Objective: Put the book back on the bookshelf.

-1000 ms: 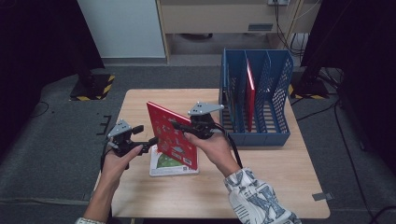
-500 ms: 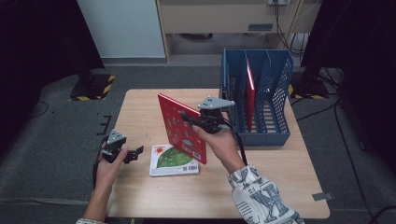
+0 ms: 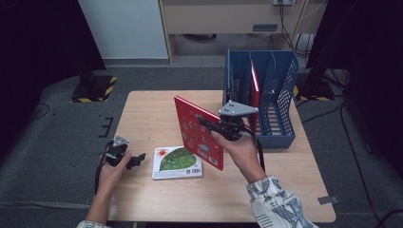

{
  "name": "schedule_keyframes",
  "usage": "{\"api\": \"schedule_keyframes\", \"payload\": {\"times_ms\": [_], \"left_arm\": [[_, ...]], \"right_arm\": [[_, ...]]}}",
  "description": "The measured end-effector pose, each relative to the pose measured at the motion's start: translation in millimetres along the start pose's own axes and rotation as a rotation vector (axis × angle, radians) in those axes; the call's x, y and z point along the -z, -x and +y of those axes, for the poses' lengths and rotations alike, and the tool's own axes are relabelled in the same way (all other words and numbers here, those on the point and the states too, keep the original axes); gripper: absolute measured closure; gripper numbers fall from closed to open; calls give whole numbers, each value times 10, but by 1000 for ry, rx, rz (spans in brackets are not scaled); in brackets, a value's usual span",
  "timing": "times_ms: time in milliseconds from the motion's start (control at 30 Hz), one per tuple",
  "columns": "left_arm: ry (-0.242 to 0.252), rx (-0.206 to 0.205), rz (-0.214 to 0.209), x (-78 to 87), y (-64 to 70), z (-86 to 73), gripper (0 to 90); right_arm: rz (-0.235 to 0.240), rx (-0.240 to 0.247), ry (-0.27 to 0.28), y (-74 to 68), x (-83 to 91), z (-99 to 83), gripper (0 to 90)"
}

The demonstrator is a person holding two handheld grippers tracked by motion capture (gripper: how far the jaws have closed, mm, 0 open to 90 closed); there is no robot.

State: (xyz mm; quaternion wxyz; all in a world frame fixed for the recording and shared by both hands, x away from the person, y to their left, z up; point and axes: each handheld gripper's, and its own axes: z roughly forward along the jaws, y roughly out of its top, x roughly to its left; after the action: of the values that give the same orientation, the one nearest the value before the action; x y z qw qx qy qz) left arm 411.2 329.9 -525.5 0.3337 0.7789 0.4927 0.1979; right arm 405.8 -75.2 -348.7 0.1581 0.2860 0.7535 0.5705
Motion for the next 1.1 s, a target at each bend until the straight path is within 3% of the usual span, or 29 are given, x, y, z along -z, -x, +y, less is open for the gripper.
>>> {"api": "schedule_keyframes", "payload": {"times_ms": [200, 633, 1100], "left_arm": [[-4, 26, 11, -8, -32, -28, 31], [-42, 23, 20, -45, -19, -54, 34], [-28, 9, 45, -70, 12, -87, 0]], "right_arm": [[-22, -16, 13, 66, 227, -44, 793], [-54, -38, 21, 171, 655, -191, 793], [-86, -67, 21, 268, 1016, -320, 793]]}}
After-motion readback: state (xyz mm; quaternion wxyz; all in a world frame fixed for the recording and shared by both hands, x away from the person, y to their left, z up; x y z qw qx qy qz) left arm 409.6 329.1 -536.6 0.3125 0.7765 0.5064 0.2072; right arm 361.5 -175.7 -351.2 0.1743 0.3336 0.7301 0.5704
